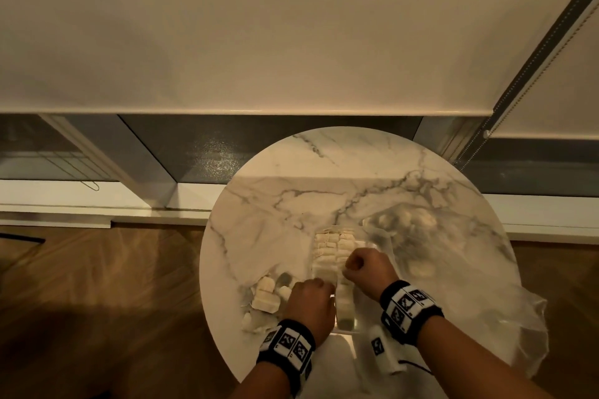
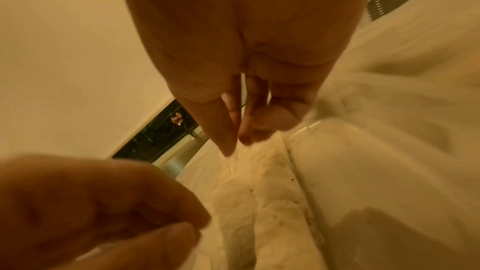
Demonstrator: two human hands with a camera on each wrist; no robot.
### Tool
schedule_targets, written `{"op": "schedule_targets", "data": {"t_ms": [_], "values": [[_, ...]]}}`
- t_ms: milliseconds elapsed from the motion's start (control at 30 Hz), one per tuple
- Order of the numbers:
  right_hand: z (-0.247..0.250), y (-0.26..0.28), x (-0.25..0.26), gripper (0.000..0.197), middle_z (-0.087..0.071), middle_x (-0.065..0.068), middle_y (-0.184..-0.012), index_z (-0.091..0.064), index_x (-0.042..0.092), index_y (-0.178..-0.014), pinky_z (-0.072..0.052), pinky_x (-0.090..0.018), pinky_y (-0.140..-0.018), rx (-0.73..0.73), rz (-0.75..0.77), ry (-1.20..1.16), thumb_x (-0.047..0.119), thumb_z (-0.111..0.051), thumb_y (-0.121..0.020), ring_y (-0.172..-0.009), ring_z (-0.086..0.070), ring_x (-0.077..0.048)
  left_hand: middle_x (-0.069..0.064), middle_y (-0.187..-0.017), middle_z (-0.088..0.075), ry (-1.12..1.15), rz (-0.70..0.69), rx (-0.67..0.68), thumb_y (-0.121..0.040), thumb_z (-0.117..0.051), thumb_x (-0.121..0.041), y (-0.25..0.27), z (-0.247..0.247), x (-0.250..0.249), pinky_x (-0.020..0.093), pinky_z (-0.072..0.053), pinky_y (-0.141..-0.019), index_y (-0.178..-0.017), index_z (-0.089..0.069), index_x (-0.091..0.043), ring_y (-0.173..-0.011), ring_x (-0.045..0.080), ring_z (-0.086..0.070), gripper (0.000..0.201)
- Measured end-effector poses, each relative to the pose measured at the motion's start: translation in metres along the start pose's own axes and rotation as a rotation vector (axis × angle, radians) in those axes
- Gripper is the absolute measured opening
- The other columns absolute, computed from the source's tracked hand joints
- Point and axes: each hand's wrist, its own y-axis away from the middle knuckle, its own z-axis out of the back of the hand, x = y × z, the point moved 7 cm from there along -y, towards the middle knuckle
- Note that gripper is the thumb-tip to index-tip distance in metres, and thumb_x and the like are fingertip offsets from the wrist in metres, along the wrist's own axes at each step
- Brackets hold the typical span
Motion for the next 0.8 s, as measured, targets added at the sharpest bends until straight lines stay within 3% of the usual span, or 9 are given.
{"op": "schedule_targets", "data": {"t_ms": [67, 133, 233, 300, 400, 567, 733, 800], "values": [[-0.008, 0.016, -0.011, 0.011, -0.067, 0.008, -0.081, -0.066, 0.028, -0.072, -0.042, -0.012, -0.063, 0.164, -0.032, 0.066, 0.025, -0.075, -0.079, -0.076, -0.061, -0.006, 0.006, -0.108, -0.067, -0.217, -0.008, 0.091, -0.096, -0.035, -0.037, -0.004, -0.008, -0.010, 0.045, -0.031, -0.110, -0.112, -0.061, -0.020, -0.102, 0.026, -0.059, 0.035], [-0.024, 0.028, -0.019, 0.010, -0.071, 0.004, -0.087, -0.068, 0.029, -0.071, -0.045, -0.015, -0.067, 0.322, -0.035, 0.108, 0.028, -0.073, -0.080, -0.080, -0.064, -0.008, 0.007, -0.111, -0.067, -0.329, 0.012, 0.154, -0.098, -0.029, -0.041, -0.006, -0.017, -0.012, 0.051, -0.008, -0.119, -0.119, -0.058, -0.019, -0.108, 0.027, -0.058, 0.042], [-0.048, 0.040, -0.023, 0.009, -0.075, -0.002, -0.097, -0.076, 0.022, -0.078, -0.046, -0.019, -0.072, 0.451, -0.023, 0.151, 0.028, -0.070, -0.082, -0.085, -0.065, -0.012, 0.007, -0.120, -0.064, -0.369, 0.015, 0.205, -0.100, -0.024, -0.041, -0.006, -0.027, -0.012, 0.057, 0.005, -0.118, -0.131, -0.052, -0.018, -0.113, 0.028, -0.056, 0.048], [-0.059, 0.042, -0.025, 0.012, -0.074, -0.007, -0.100, -0.077, 0.017, -0.082, -0.044, -0.021, -0.072, 0.479, -0.027, 0.130, 0.027, -0.070, -0.082, -0.085, -0.063, -0.014, 0.006, -0.123, -0.063, -0.350, 0.029, 0.227, -0.100, -0.023, -0.044, -0.006, -0.034, -0.009, 0.056, 0.010, -0.117, -0.129, -0.054, -0.020, -0.115, 0.027, -0.055, 0.049], [-0.066, 0.043, -0.027, 0.022, -0.072, -0.009, -0.107, -0.076, 0.012, -0.099, -0.048, -0.026, -0.082, 0.488, -0.049, 0.137, 0.029, -0.067, -0.086, -0.096, -0.065, -0.022, 0.003, -0.134, -0.057, -0.323, 0.044, 0.244, -0.100, -0.023, -0.045, -0.007, -0.040, -0.004, 0.056, 0.011, -0.117, -0.132, -0.052, -0.021, -0.123, 0.026, -0.050, 0.049], [-0.066, 0.041, -0.029, 0.024, -0.071, -0.010, -0.107, -0.076, 0.012, -0.099, -0.048, -0.028, -0.084, 0.458, -0.047, 0.154, 0.029, -0.063, -0.088, -0.100, -0.066, -0.024, 0.002, -0.141, -0.051, -0.288, 0.065, 0.253, -0.100, -0.026, -0.038, -0.004, -0.033, -0.009, 0.055, 0.007, -0.118, -0.137, -0.047, -0.021, -0.127, 0.025, -0.047, 0.046], [-0.061, 0.040, -0.030, 0.023, -0.071, -0.008, -0.107, -0.074, 0.013, -0.097, -0.046, -0.026, -0.078, 0.417, -0.041, 0.178, 0.028, -0.061, -0.087, -0.091, -0.062, -0.019, 0.003, -0.134, -0.056, -0.251, 0.075, 0.235, -0.098, -0.029, -0.034, -0.002, -0.031, -0.007, 0.054, 0.002, -0.119, -0.137, -0.044, -0.020, -0.122, 0.024, -0.051, 0.045], [-0.060, 0.040, -0.030, 0.021, -0.070, -0.006, -0.109, -0.074, 0.014, -0.099, -0.046, -0.025, -0.081, 0.402, -0.033, 0.176, 0.027, -0.063, -0.086, -0.096, -0.063, -0.018, 0.004, -0.129, -0.059, -0.227, 0.064, 0.215, -0.097, -0.030, -0.031, -0.002, -0.028, -0.008, 0.051, 0.001, -0.120, -0.135, -0.045, -0.019, -0.119, 0.024, -0.053, 0.043]]}}
